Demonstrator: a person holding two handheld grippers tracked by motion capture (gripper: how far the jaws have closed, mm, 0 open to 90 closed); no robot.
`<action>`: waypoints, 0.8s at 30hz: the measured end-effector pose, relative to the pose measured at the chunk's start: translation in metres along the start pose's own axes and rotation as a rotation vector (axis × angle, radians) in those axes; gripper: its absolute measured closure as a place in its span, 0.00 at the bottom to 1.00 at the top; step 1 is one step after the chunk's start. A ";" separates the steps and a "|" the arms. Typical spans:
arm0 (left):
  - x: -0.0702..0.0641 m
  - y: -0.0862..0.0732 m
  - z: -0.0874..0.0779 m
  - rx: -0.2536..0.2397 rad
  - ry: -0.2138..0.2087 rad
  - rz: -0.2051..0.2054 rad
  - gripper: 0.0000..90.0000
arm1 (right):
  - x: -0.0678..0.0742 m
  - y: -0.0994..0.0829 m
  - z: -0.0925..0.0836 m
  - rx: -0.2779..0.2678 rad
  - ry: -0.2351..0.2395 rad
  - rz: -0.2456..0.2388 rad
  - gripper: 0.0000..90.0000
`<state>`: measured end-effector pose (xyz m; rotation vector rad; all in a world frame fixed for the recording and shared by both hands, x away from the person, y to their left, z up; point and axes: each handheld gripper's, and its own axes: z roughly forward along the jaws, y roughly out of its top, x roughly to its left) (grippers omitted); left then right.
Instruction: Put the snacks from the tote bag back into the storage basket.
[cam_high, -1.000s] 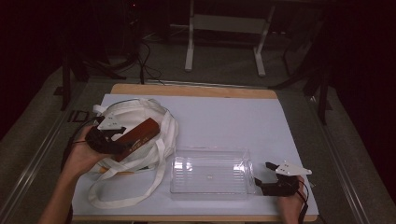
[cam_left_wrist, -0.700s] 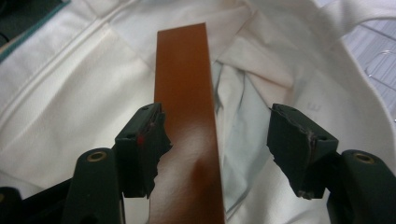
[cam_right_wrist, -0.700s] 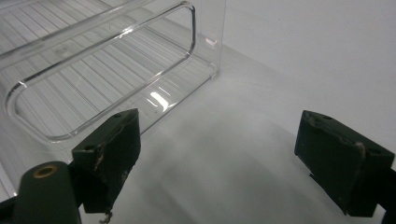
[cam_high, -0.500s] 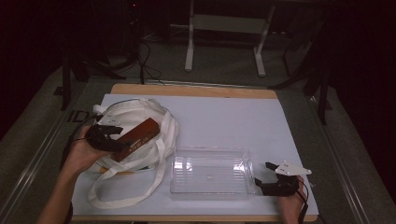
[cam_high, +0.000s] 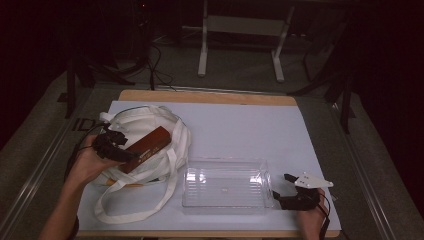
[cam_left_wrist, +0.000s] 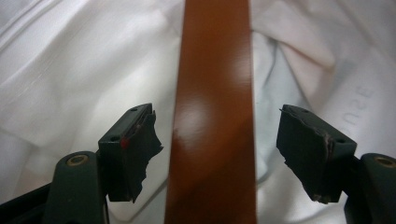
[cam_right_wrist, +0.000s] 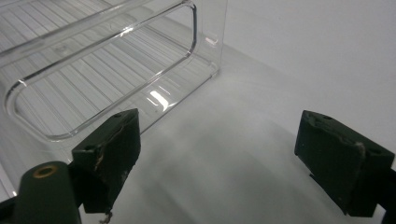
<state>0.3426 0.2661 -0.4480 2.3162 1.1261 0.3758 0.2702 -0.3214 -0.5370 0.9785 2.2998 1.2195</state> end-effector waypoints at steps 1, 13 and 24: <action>0.001 -0.001 0.001 0.006 -0.002 -0.001 0.32 | 0.000 0.000 0.000 0.000 0.000 0.000 0.16; 0.007 -0.009 0.009 0.067 -0.032 0.004 0.37 | 0.000 0.000 0.000 -0.001 0.000 -0.004 0.16; 0.007 -0.011 0.013 0.135 -0.025 0.028 0.37 | 0.000 0.000 0.000 0.000 0.003 -0.007 0.16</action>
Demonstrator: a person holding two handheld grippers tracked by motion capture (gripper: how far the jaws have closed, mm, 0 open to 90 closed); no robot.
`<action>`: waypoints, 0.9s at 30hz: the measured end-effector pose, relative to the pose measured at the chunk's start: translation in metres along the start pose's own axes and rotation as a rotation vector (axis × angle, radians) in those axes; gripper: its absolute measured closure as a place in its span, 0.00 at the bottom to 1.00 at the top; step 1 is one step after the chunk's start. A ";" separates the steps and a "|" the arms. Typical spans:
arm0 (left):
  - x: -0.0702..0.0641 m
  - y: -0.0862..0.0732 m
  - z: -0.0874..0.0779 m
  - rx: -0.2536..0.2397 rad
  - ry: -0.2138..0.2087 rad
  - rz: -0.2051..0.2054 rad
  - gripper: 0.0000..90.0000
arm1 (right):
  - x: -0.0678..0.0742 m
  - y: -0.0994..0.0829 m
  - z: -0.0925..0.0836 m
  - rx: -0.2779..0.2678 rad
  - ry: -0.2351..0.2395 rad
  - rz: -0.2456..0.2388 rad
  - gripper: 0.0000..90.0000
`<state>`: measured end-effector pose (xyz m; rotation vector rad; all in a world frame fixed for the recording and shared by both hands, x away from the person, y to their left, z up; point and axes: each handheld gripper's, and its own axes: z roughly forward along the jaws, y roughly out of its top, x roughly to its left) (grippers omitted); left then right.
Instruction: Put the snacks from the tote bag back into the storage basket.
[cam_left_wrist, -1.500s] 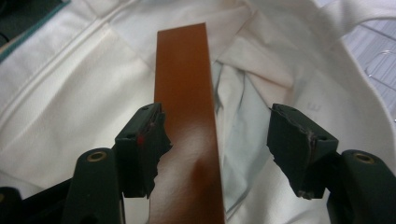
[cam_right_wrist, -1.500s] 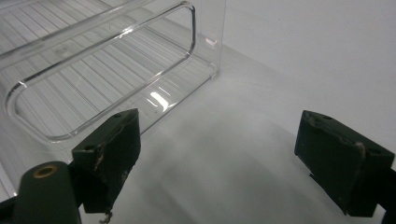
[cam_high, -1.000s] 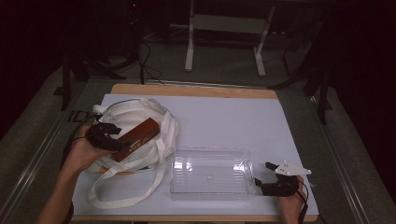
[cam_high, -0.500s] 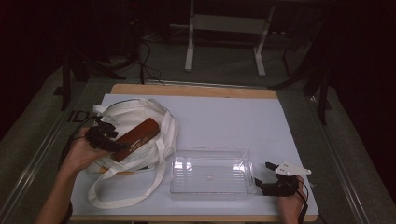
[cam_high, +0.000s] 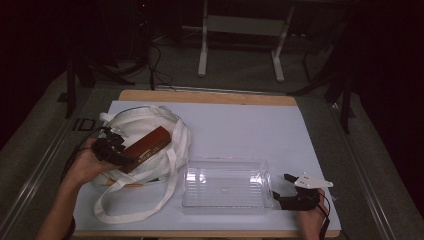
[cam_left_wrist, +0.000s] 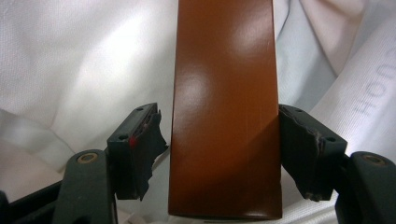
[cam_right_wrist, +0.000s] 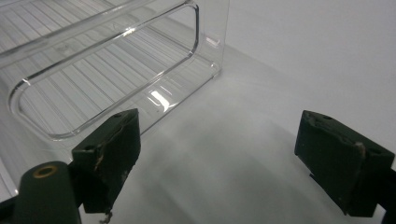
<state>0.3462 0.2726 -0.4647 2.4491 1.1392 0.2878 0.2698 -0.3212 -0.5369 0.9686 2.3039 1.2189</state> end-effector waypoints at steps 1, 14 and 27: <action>0.000 0.001 0.001 0.014 0.005 0.006 0.37 | 0.000 0.000 0.000 0.000 0.001 0.000 0.16; -0.002 0.005 0.011 0.119 0.018 0.032 0.39 | 0.000 0.000 0.000 -0.001 0.003 0.000 0.16; -0.006 0.004 0.029 0.247 0.009 0.059 0.43 | 0.000 0.000 0.000 0.000 0.007 -0.001 0.16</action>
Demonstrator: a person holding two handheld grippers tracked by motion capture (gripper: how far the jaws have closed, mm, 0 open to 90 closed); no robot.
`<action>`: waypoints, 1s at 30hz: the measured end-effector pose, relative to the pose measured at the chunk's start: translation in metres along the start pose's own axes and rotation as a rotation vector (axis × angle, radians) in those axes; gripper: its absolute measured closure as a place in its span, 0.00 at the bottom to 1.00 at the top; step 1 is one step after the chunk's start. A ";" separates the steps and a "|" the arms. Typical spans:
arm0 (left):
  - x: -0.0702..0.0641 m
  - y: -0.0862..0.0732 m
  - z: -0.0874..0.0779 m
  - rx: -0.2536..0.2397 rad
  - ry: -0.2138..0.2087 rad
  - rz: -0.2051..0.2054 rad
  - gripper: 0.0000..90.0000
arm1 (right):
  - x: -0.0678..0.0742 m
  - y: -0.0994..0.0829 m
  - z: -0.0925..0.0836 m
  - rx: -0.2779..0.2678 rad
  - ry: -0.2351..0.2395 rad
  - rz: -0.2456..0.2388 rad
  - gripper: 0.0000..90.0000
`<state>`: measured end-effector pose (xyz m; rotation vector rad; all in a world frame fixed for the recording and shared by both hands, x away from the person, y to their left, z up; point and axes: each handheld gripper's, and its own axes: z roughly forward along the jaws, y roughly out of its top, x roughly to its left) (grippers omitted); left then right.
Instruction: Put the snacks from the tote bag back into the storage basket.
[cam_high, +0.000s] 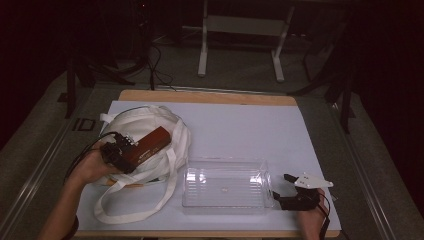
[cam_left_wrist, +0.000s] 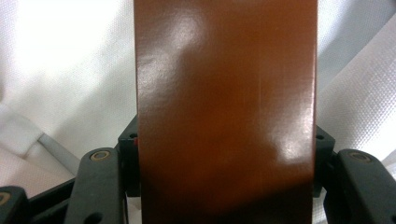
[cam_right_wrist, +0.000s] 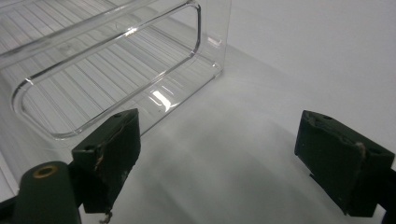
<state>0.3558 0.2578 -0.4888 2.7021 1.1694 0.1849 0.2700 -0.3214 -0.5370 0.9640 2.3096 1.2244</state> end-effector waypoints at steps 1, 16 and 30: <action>0.000 0.000 0.000 0.000 0.000 0.000 0.44 | 0.000 0.000 0.000 0.000 0.000 0.000 0.16; 0.002 0.004 0.006 0.024 -0.031 0.036 0.47 | 0.000 0.000 0.000 0.001 0.004 0.001 0.16; -0.002 -0.004 -0.006 -0.011 0.062 0.137 0.49 | 0.000 0.000 0.000 0.000 0.002 -0.001 0.16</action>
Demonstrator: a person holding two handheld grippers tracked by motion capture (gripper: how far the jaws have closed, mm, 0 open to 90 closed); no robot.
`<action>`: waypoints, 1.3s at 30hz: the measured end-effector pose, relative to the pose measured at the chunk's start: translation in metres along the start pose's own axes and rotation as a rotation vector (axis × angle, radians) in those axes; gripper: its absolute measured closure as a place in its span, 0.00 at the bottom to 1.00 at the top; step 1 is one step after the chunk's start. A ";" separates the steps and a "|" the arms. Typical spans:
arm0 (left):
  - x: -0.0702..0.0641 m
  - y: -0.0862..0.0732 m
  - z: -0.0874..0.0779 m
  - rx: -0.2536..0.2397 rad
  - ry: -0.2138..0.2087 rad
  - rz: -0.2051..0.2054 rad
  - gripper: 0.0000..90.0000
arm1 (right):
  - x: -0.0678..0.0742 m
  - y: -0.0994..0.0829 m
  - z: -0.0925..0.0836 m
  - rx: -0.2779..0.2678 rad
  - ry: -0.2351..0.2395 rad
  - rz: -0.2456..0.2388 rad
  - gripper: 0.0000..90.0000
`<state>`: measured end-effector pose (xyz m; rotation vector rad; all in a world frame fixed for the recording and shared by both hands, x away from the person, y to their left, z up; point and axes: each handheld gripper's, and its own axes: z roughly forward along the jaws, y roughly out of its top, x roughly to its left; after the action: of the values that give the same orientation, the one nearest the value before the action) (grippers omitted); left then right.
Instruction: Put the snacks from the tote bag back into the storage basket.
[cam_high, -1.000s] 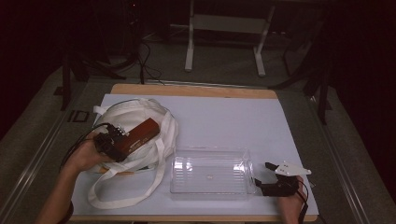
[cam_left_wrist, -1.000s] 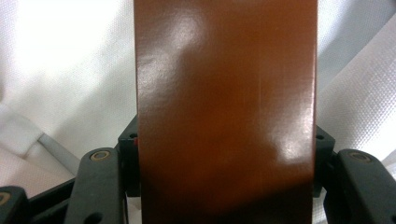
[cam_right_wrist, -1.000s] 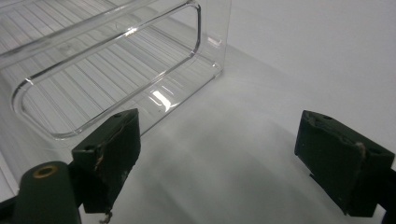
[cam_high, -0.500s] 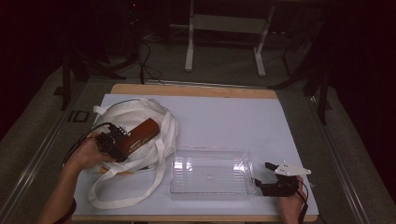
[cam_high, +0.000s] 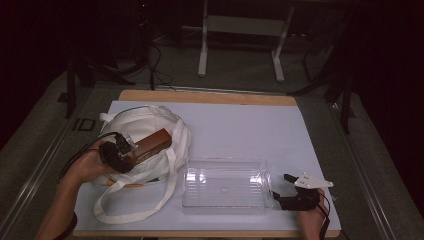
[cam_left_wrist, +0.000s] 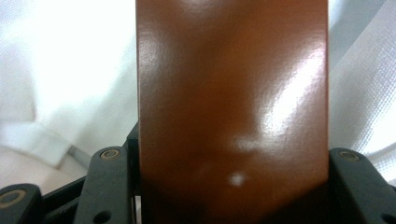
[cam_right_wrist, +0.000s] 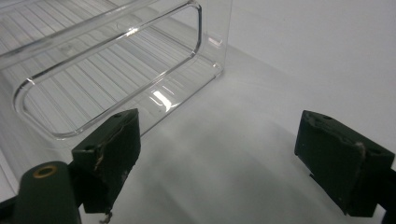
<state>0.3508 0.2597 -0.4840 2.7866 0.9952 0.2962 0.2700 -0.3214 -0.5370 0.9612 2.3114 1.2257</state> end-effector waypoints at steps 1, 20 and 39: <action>0.000 0.000 0.000 0.000 0.000 0.000 0.49 | 0.000 0.000 0.000 -0.001 0.000 0.001 0.16; 0.010 -0.014 -0.037 -0.120 -0.042 -0.039 0.49 | 0.000 0.000 0.000 -0.001 -0.001 0.001 0.16; -0.009 -0.009 -0.075 -0.177 -0.021 0.076 0.49 | 0.000 0.000 0.000 -0.002 -0.002 0.000 0.16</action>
<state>0.3204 0.2672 -0.4143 2.6648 0.8166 0.3458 0.2698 -0.3215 -0.5370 0.9613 2.3076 1.2264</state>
